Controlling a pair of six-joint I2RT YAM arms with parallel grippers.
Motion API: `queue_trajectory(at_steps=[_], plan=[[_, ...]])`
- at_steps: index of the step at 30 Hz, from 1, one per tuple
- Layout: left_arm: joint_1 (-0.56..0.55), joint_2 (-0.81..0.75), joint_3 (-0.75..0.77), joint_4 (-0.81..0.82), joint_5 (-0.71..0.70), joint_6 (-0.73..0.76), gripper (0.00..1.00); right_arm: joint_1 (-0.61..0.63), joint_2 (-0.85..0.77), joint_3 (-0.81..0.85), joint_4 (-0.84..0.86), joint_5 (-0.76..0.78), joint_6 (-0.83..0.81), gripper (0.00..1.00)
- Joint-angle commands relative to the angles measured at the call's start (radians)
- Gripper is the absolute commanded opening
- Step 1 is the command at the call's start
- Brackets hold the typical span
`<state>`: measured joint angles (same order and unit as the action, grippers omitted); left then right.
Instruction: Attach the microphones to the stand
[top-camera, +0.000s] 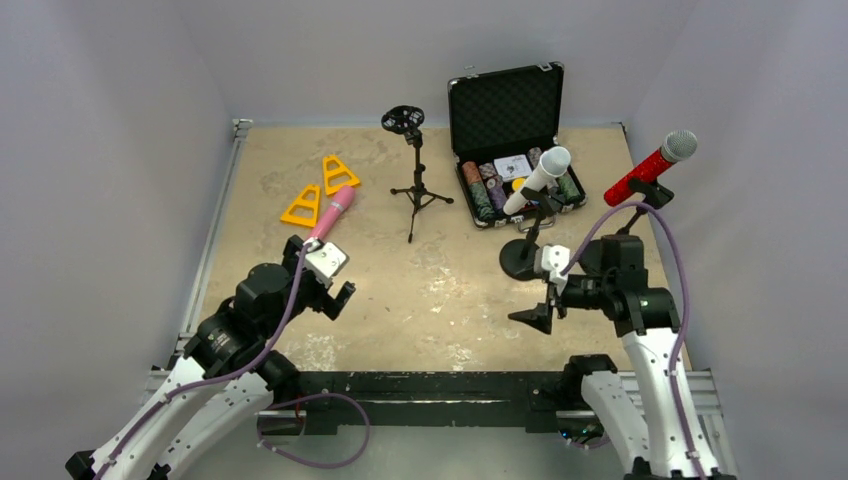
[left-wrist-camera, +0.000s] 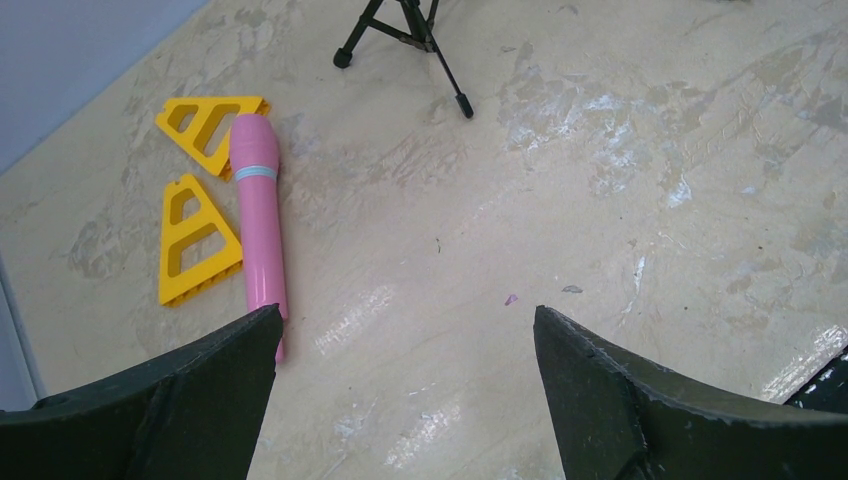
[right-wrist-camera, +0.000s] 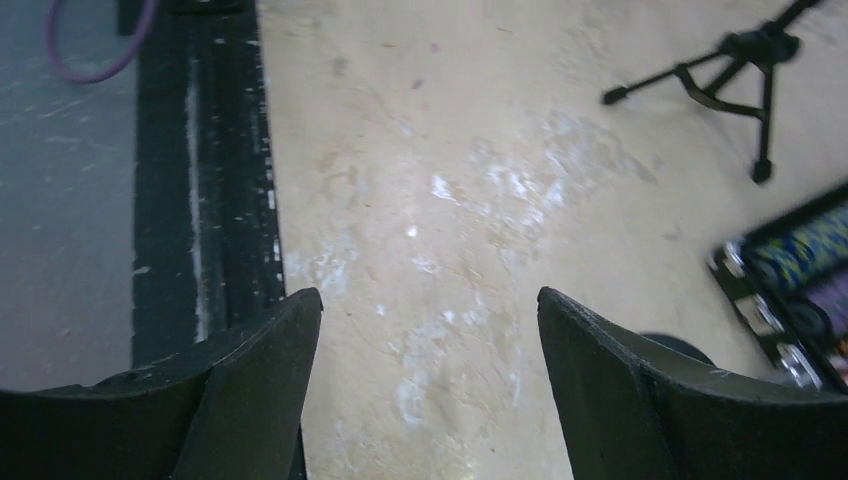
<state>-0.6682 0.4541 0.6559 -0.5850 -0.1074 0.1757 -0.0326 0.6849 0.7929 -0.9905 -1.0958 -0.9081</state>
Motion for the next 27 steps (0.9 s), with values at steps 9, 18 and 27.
queue_trajectory(at_steps=[9, 18, 27], plan=[[0.007, 0.009, 0.002, 0.031, 0.002, -0.007, 0.99, 0.486, 0.166, 0.105, 0.169, 0.270, 0.135, 0.82], [0.007, 0.014, 0.009, 0.034, 0.012, -0.019, 0.99, 0.578, 0.302, 0.194, 0.340, 0.427, 0.349, 0.93], [0.007, 0.020, 0.014, 0.042, 0.017, -0.039, 0.99, 0.539, 0.354, 0.204, 0.330, 0.301, 0.333, 0.96]])
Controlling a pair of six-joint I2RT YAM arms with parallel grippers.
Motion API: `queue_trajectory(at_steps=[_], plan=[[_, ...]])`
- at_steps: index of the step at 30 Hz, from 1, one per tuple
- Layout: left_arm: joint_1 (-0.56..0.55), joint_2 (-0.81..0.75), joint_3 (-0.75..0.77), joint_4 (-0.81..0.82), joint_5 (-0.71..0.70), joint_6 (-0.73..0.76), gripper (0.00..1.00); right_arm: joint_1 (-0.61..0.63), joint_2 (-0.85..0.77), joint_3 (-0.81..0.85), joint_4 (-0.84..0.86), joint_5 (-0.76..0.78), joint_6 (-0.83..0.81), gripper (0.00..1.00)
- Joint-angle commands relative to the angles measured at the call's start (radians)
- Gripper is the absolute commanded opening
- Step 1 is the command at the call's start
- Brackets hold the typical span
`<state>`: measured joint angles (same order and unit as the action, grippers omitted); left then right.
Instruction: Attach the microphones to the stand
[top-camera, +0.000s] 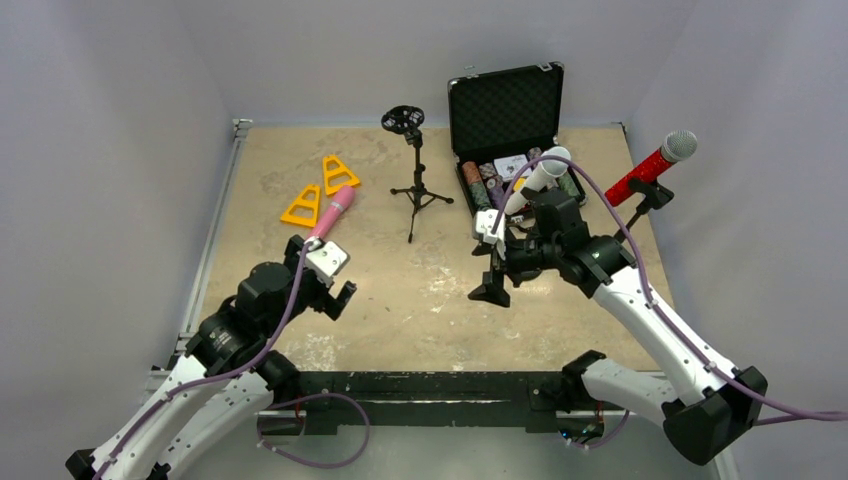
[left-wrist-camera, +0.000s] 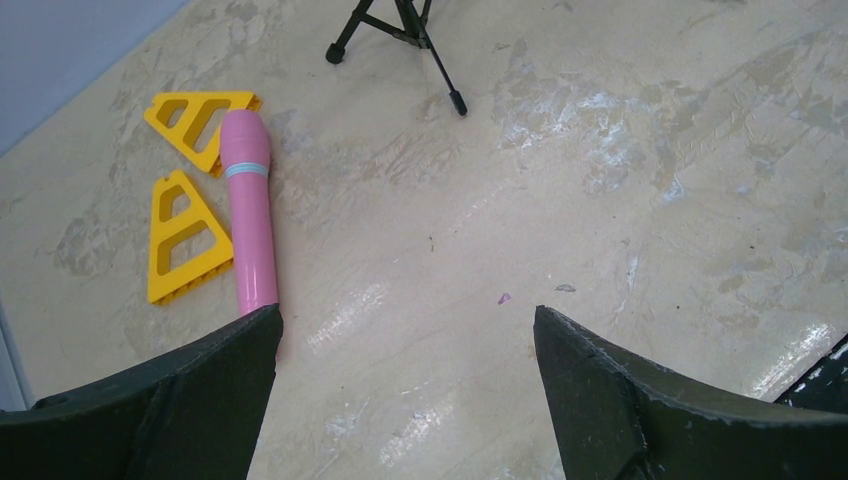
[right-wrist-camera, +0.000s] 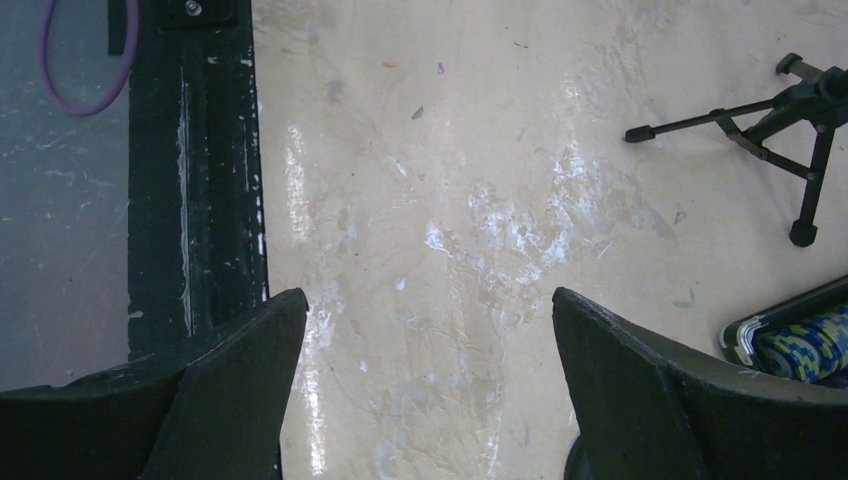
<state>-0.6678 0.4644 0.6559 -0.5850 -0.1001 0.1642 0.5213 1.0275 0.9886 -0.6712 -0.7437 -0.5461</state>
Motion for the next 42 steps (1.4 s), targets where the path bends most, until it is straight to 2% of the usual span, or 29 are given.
queue_trajectory(at_steps=[1, 6, 15, 20, 24, 27, 30, 42], plan=[[0.005, 0.012, 0.014, 0.043, 0.010, -0.030, 0.99, -0.020, 0.013, -0.011, 0.026, -0.052, -0.036, 0.96], [0.008, 0.015, 0.019, 0.046, 0.005, -0.051, 0.99, -0.080, 0.011, -0.095, 0.061, -0.115, -0.084, 0.96], [0.017, 0.016, 0.033, 0.081, 0.027, -0.152, 0.99, -0.144, -0.032, -0.129, 0.066, -0.155, -0.112, 0.96], [0.017, 0.022, 0.033, 0.144, 0.066, -0.342, 0.99, -0.150, -0.041, -0.131, 0.061, -0.162, -0.122, 0.96], [0.017, 0.022, -0.014, 0.254, 0.081, -0.531, 0.99, -0.153, -0.050, -0.134, 0.056, -0.177, -0.129, 0.96], [0.016, 0.035, -0.041, 0.333, 0.077, -0.603, 0.99, -0.154, -0.052, -0.136, 0.055, -0.182, -0.133, 0.96], [0.016, 0.062, -0.051, 0.377, 0.063, -0.617, 0.99, -0.155, -0.055, -0.137, 0.053, -0.188, -0.136, 0.96], [0.018, 0.135, -0.058, 0.373, 0.034, -0.555, 0.99, -0.161, -0.066, -0.146, 0.053, -0.203, -0.146, 0.96]])
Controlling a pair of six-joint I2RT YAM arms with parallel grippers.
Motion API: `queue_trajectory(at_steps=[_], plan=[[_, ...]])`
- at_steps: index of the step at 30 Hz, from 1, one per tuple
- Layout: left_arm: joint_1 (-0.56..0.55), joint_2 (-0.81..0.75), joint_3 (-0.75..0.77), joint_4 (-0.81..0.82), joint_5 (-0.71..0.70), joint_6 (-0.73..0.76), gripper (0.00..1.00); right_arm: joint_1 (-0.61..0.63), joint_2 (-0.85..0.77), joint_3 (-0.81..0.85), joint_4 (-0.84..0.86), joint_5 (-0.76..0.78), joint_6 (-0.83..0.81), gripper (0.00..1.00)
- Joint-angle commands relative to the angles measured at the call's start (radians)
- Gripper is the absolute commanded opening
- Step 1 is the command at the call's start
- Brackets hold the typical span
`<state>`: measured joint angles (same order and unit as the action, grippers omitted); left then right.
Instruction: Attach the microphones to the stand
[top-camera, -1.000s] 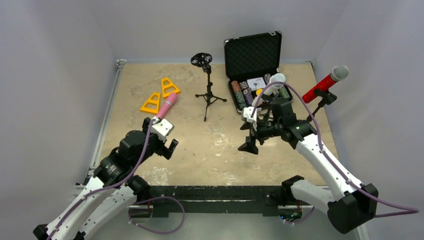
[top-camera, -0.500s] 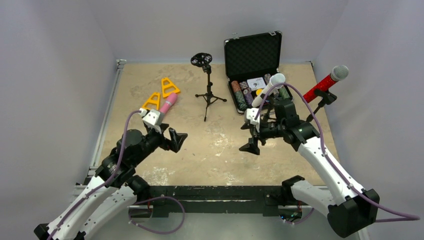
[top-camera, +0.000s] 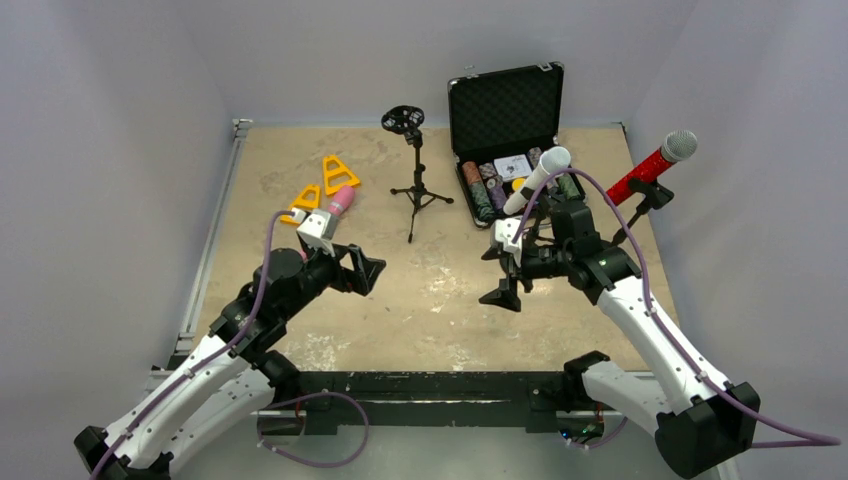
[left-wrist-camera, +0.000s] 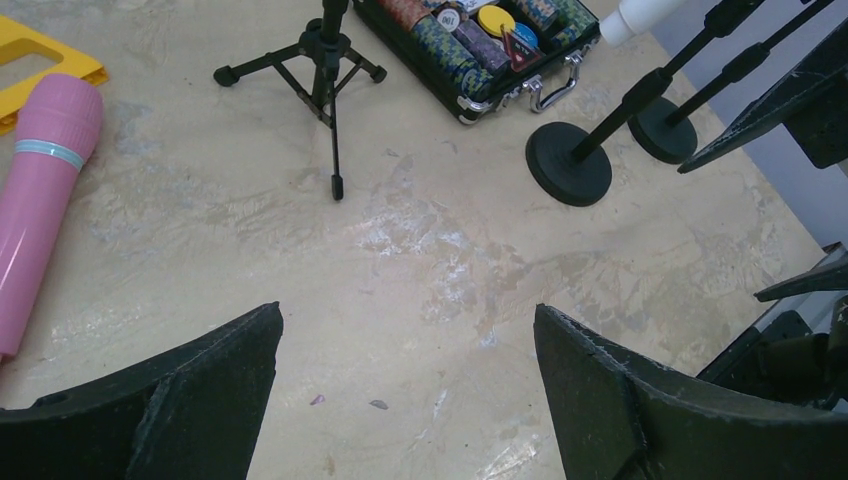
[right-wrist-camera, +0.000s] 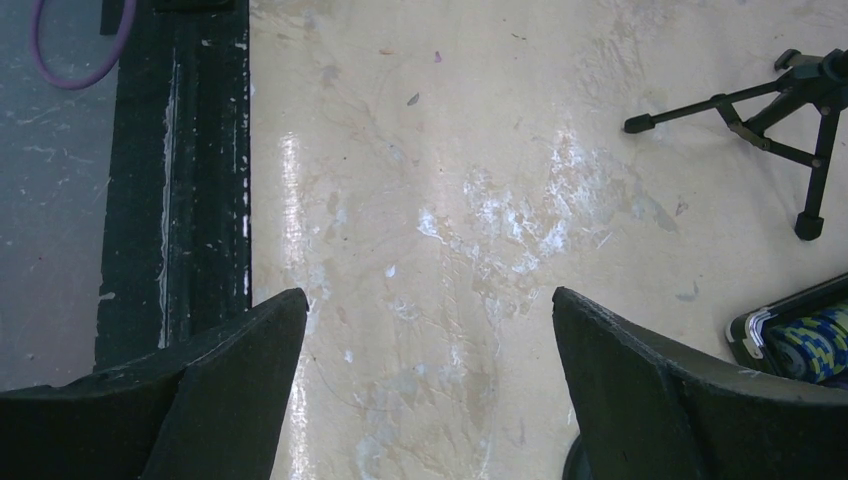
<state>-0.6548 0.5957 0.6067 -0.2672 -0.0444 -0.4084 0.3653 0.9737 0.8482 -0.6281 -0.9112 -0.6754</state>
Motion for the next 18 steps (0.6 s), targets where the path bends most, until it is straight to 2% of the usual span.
queue_trajectory(at_steps=[1, 18], plan=[[0.005, 0.010, -0.010, 0.054, -0.024, 0.028, 0.99, -0.005, -0.012, -0.005, 0.010, -0.035, -0.016, 0.96], [0.006, 0.051, -0.018, 0.066, 0.005, 0.060, 0.99, -0.009, -0.007, -0.011, 0.002, -0.049, -0.029, 0.96]])
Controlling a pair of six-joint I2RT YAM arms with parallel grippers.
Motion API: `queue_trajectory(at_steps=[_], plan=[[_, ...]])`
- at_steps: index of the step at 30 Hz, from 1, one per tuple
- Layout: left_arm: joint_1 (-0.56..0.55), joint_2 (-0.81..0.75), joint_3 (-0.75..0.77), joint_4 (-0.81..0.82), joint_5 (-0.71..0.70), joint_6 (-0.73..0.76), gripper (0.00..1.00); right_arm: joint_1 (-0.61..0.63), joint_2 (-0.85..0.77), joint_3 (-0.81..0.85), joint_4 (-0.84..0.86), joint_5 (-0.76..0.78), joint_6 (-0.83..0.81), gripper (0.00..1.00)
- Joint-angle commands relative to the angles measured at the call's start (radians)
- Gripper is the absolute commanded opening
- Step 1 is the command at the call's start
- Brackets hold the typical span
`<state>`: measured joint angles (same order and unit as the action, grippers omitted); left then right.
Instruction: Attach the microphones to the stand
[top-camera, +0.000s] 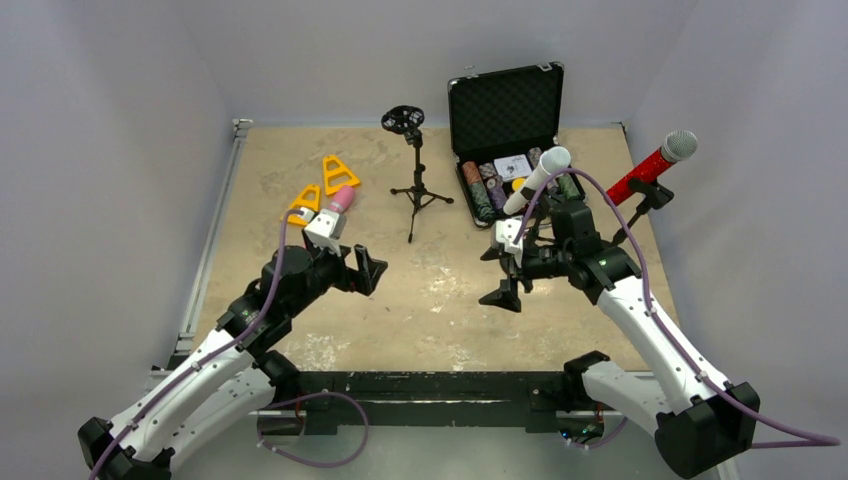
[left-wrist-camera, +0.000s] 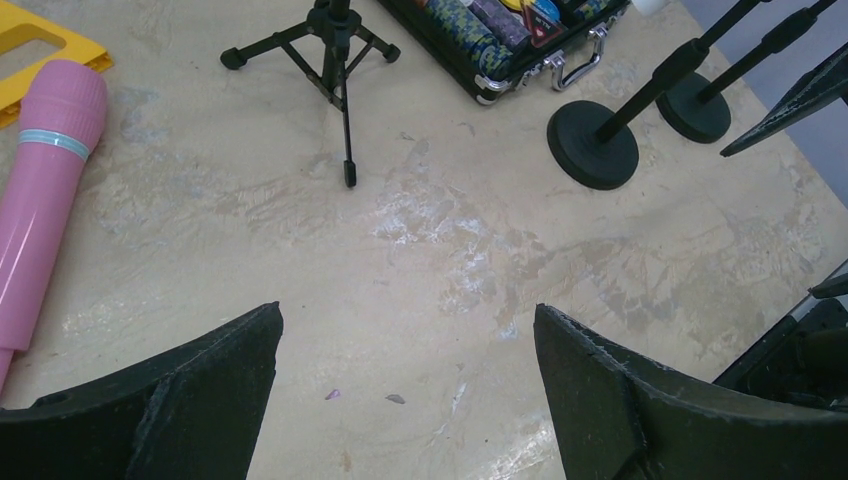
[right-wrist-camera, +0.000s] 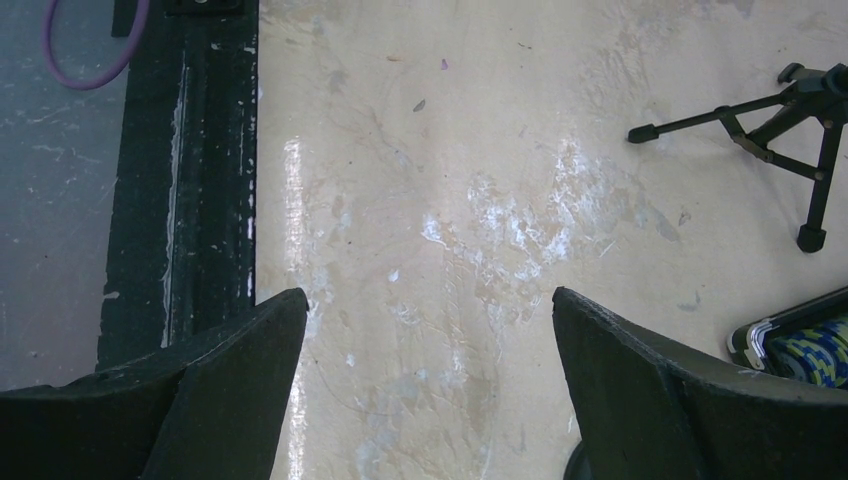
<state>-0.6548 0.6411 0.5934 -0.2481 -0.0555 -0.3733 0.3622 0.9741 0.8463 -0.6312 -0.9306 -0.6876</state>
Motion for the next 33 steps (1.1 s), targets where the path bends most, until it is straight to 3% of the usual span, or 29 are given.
queue_trajectory(at_steps=[1, 10, 33], plan=[[0.005, 0.007, -0.004, 0.048, 0.020, 0.025, 0.99, -0.006, -0.006, -0.009, 0.005, -0.030, -0.017, 0.96], [0.005, 0.034, -0.009, 0.059, 0.051, 0.030, 0.99, -0.008, -0.005, -0.012, 0.005, -0.037, -0.020, 0.96], [0.006, 0.205, -0.041, 0.322, 0.160, 0.159, 0.99, -0.009, -0.011, -0.032, 0.031, -0.049, -0.018, 0.96]])
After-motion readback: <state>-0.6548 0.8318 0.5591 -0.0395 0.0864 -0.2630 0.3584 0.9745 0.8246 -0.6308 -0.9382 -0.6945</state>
